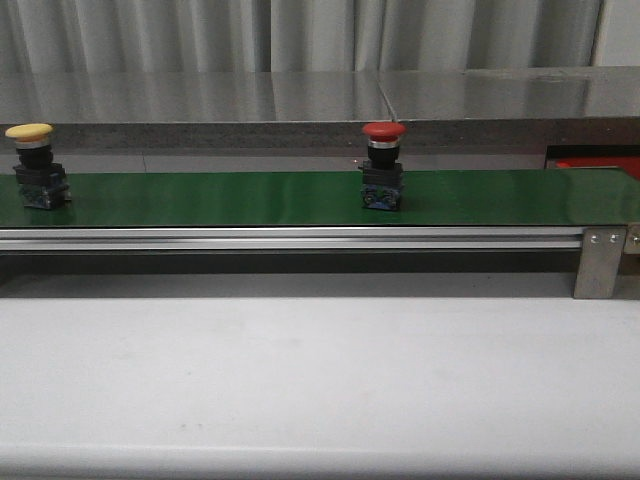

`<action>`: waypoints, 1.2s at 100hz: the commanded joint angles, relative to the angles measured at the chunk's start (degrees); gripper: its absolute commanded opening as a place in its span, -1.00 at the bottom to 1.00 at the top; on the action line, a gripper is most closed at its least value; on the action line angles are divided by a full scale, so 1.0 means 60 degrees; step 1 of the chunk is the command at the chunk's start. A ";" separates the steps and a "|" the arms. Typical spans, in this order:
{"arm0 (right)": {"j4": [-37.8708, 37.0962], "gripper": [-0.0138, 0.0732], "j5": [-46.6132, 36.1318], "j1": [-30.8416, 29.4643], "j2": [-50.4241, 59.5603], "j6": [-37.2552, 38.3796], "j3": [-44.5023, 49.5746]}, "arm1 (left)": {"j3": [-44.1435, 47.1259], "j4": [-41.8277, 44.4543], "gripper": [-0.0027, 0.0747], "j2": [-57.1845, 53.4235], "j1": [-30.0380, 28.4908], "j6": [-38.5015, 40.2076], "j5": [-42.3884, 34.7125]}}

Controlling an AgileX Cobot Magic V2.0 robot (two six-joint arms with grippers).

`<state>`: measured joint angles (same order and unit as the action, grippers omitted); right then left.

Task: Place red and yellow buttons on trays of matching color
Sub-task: 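Carry the yellow button to the belt and release it with the left gripper, then grasp the red button at the belt's end with the right gripper and lift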

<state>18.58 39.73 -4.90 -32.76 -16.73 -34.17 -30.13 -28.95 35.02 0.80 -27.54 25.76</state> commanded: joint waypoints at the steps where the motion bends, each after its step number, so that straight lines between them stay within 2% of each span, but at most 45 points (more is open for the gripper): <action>1: 0.0300 -0.84 -0.0627 0.0011 0.0003 -0.0027 -0.0229 | -0.0239 -0.0289 -0.98 -0.0094 0.0074 -0.0013 -0.0696; 13: 0.0334 -0.78 -0.0487 0.0011 0.0003 -0.0033 -0.0210 | -0.0239 -0.0289 -0.98 -0.0076 0.0074 -0.0013 -0.0696; 20: 0.0334 -0.57 -0.0334 0.0011 0.0003 -0.0033 -0.0210 | -0.0233 -0.0289 -0.98 -0.0076 0.0074 -0.0013 -0.0696; 27: 0.0334 -0.18 -0.0314 0.0011 0.0003 -0.0033 -0.0210 | -0.0233 -0.0289 -0.98 -0.0076 0.0074 -0.0013 -0.0696; 39: 0.0415 0.75 -0.0461 0.0011 0.0003 -0.0033 -0.0210 | -0.0233 -0.0289 -0.98 -0.0076 0.0074 -0.0013 -0.0696; 42: 0.0438 0.86 -0.0539 0.0011 0.0003 -0.0033 -0.0210 | -0.0233 -0.0289 -0.98 -0.0076 0.0074 -0.0013 -0.0696; 49: 0.0505 0.78 -0.0770 0.0011 -0.0049 -0.0033 -0.0249 | -0.0233 -0.0289 -0.98 -0.0076 0.0074 -0.0013 -0.0696; 65: 0.0757 0.77 -0.1003 0.0011 -0.0798 -0.0044 -0.0736 | -0.0233 -0.0289 -0.98 -0.0076 0.0074 -0.0013 -0.0696; 89: 0.0832 0.77 -0.1162 0.0232 -0.3534 -0.0547 -0.1996 | -0.0233 -0.0289 -0.98 -0.0076 0.0074 -0.0013 -0.0696; 120: 0.0852 0.77 -0.1471 0.0912 -0.7138 -0.0600 -0.4042 | -0.0233 -0.0289 -0.98 -0.0076 0.0074 -0.0013 -0.0696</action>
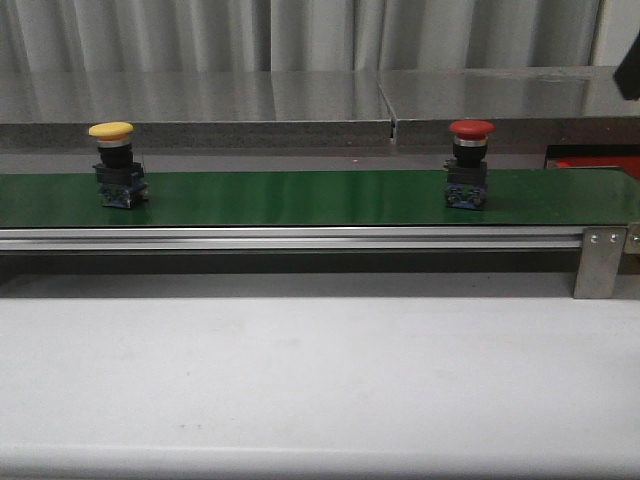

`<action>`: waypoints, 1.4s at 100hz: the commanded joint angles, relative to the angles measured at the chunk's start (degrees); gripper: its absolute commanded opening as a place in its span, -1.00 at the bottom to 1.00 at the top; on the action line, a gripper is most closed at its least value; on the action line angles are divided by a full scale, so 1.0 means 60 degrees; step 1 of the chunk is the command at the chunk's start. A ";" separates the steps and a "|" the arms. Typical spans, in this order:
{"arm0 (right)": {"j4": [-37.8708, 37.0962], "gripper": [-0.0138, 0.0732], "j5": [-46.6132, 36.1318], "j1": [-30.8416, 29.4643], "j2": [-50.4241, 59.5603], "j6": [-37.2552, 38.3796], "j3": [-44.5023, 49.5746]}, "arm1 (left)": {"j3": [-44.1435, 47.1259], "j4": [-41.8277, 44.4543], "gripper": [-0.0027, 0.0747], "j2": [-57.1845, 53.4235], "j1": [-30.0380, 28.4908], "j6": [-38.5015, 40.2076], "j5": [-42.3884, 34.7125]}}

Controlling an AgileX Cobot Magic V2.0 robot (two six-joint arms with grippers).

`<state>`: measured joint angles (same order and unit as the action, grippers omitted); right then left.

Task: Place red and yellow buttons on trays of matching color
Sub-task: 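Grasp the red button at the belt's end with the right gripper and lift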

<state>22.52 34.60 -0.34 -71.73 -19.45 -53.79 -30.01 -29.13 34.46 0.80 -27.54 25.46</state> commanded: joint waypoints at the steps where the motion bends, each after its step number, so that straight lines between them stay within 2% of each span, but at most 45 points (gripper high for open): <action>1: 0.0195 0.77 -0.0615 0.0168 -0.0718 -0.0160 -0.0873 | -0.0253 -0.0260 -0.98 0.0017 0.0074 -0.0013 -0.0647; 25: 0.0186 0.77 -0.0342 0.0659 -0.2897 -0.0267 -0.2599 | -0.0253 -0.0260 -0.98 0.0017 0.0074 -0.0013 -0.0647; 56: 0.0176 0.74 -0.0236 0.0760 -0.4658 -0.0267 -0.4362 | -0.0253 -0.0260 -0.98 0.0017 0.0074 -0.0013 -0.0647; 63: 0.0176 0.57 -0.0005 0.0760 -0.4900 -0.0267 -0.4617 | -0.0253 -0.0260 -0.98 0.0017 0.0074 -0.0013 -0.0647; 75: 0.0176 -0.06 0.0390 0.0739 -0.5093 -0.0267 -0.4861 | -0.0253 -0.0260 -0.98 0.0017 0.0074 -0.0013 -0.0647; 80: 0.0176 -0.25 0.0603 0.0719 -0.5092 -0.0267 -0.4925 | -0.0253 -0.0260 -0.98 0.0017 0.0074 -0.0013 -0.0647; 85: 0.0176 -0.34 0.0904 0.0640 -0.5083 -0.0267 -0.5042 | -0.0253 -0.0260 -0.98 0.0017 0.0074 -0.0013 -0.0647; 90: 0.0160 -0.35 0.1208 0.0553 -0.5063 -0.0267 -0.5210 | -0.0253 -0.0260 -0.98 0.0017 0.0074 -0.0013 -0.0647; 109: 0.0089 -0.35 0.2450 -0.0326 -0.5037 -0.0251 -0.6402 | -0.0253 -0.0260 -0.98 0.0017 0.0074 -0.0013 -0.0647; 140: 0.0058 -0.35 0.2977 -0.2983 -0.5152 0.0004 -0.7963 | -0.0253 -0.0260 -0.98 0.0017 0.0074 -0.0013 -0.0647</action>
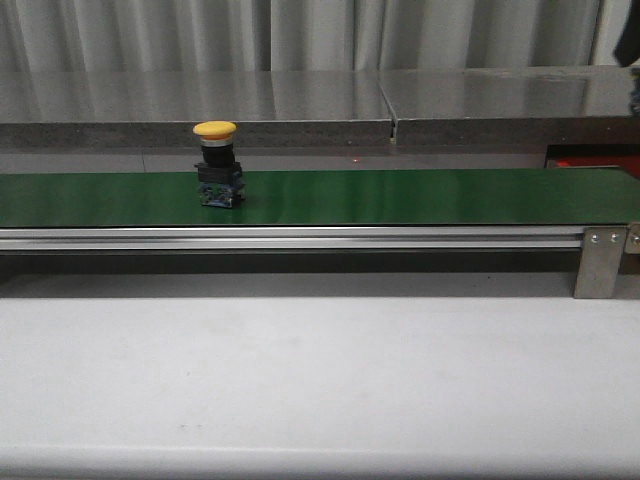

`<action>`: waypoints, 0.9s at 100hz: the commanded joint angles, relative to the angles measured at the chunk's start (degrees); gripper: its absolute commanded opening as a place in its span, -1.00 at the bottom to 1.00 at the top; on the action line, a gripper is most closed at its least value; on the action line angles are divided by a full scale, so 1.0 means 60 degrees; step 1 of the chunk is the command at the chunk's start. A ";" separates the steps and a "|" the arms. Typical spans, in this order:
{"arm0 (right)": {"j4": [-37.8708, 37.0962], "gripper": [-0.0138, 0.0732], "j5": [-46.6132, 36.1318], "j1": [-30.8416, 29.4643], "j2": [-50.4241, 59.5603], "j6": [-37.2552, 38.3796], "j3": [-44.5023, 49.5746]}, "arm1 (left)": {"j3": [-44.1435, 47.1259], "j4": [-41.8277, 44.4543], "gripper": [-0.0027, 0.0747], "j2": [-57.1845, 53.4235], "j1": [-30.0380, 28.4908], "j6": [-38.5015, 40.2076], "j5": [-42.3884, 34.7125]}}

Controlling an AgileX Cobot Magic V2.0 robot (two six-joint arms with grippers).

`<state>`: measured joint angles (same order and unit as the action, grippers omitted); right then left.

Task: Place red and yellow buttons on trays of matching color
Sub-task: 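Grasp the red button at the belt's end with the right gripper and lift, then lower the red button into the red tray and open the right gripper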

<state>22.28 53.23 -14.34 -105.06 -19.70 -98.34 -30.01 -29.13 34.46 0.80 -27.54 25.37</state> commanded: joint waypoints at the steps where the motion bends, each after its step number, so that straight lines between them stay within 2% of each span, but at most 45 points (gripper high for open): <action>1: 0.0099 -0.35 -0.0122 -0.0704 0.0390 0.0045 -0.0583 | -0.0253 -0.0260 -0.98 0.0017 0.0074 -0.0013 -0.0632; 14: 0.0099 -0.35 -0.0406 -0.1560 -0.0003 0.0045 -0.0829 | -0.0253 -0.0260 -0.98 0.0017 0.0074 -0.0013 -0.0632; 28: 0.0099 -0.35 -0.0940 -0.2027 -0.0733 0.0037 -0.1024 | -0.0253 -0.0260 -0.98 0.0017 0.0074 -0.0013 -0.0632; 66: 0.0099 -0.35 -0.1461 -0.2160 -0.2938 0.0037 -0.2598 | -0.0253 -0.0260 -0.98 0.0017 0.0074 -0.0013 -0.0632; 90: 0.0109 -0.35 -0.1513 -0.2160 -0.3579 0.0028 -0.2871 | -0.0253 -0.0260 -0.98 0.0017 0.0074 -0.0013 -0.0632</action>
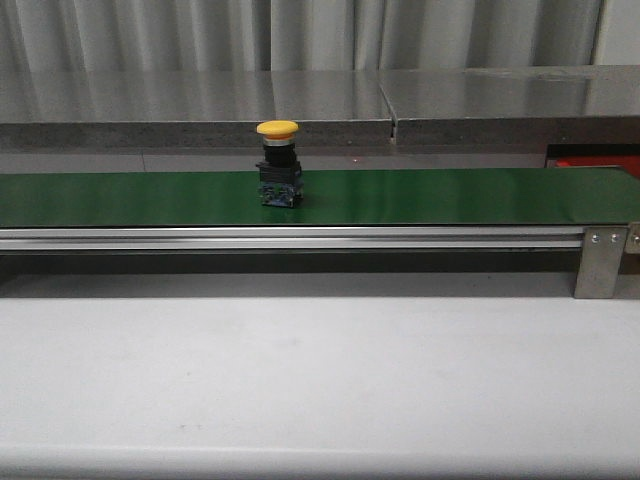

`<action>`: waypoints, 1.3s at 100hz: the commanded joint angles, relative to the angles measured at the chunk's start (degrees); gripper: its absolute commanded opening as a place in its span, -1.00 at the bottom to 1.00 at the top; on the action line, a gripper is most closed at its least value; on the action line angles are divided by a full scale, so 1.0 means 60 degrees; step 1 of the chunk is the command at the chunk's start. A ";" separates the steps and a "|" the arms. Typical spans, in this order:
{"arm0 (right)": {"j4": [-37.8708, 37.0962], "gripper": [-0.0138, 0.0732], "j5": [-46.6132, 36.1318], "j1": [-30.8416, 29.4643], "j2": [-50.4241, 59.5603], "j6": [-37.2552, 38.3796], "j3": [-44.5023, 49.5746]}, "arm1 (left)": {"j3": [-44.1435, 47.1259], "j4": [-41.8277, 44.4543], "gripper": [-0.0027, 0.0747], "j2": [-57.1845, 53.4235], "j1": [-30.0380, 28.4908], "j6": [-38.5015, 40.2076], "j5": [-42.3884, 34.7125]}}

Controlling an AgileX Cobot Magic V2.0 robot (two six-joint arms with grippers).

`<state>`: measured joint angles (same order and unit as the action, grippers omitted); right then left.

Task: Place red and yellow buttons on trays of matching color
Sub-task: 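Lower the red button into the red tray and open the right gripper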

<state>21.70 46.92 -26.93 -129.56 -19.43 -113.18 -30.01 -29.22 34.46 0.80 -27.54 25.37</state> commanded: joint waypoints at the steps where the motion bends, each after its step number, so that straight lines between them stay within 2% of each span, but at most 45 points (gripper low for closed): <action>1: 0.0205 -0.35 -0.0460 -0.0061 0.0478 -0.0016 -0.0397 | -0.0253 -0.0245 -0.98 0.0017 0.0074 -0.0013 -0.0632; 28: 0.0507 -0.34 -0.0218 -0.0061 0.0138 -0.0016 -0.0414 | -0.0253 -0.0245 -0.98 0.0017 0.0074 -0.0013 -0.0632; 38: 0.0555 -0.27 -0.0164 -0.0061 0.0110 -0.0016 -0.0414 | -0.0253 -0.0245 -0.98 0.0017 0.0074 -0.0013 -0.0632; 47: 0.0555 -0.06 -0.0116 -0.0061 0.0118 -0.0016 -0.0448 | -0.0253 -0.0245 -0.98 0.0017 0.0074 -0.0013 -0.0632; 62: 0.0555 0.53 0.0287 -0.0061 0.0118 -0.0016 -0.0736 | -0.0253 -0.0245 -0.98 0.0017 0.0074 -0.0013 -0.0632; 71: 0.0546 0.69 0.0699 -0.0061 0.0153 -0.0016 -0.1132 | -0.0253 -0.0245 -0.98 0.0017 0.0074 -0.0013 -0.0632; 84: 0.0546 0.69 0.1178 -0.0061 0.0494 -0.0016 -0.1624 | -0.0253 -0.0245 -0.98 0.0017 0.0074 -0.0013 -0.0632; 111: 0.0630 0.69 0.2263 0.0020 0.2216 -0.0223 -0.1634 | -0.0253 -0.0245 -0.98 0.0017 0.0074 -0.0013 -0.0632; 130: 0.1037 0.69 0.2709 0.0475 0.3474 -0.0705 -0.0896 | -0.0253 -0.0245 -0.98 0.0017 0.0074 -0.0013 -0.0632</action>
<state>25.02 63.50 -25.57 -115.29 -21.79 -119.40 -30.01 -29.22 34.46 0.80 -27.54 25.37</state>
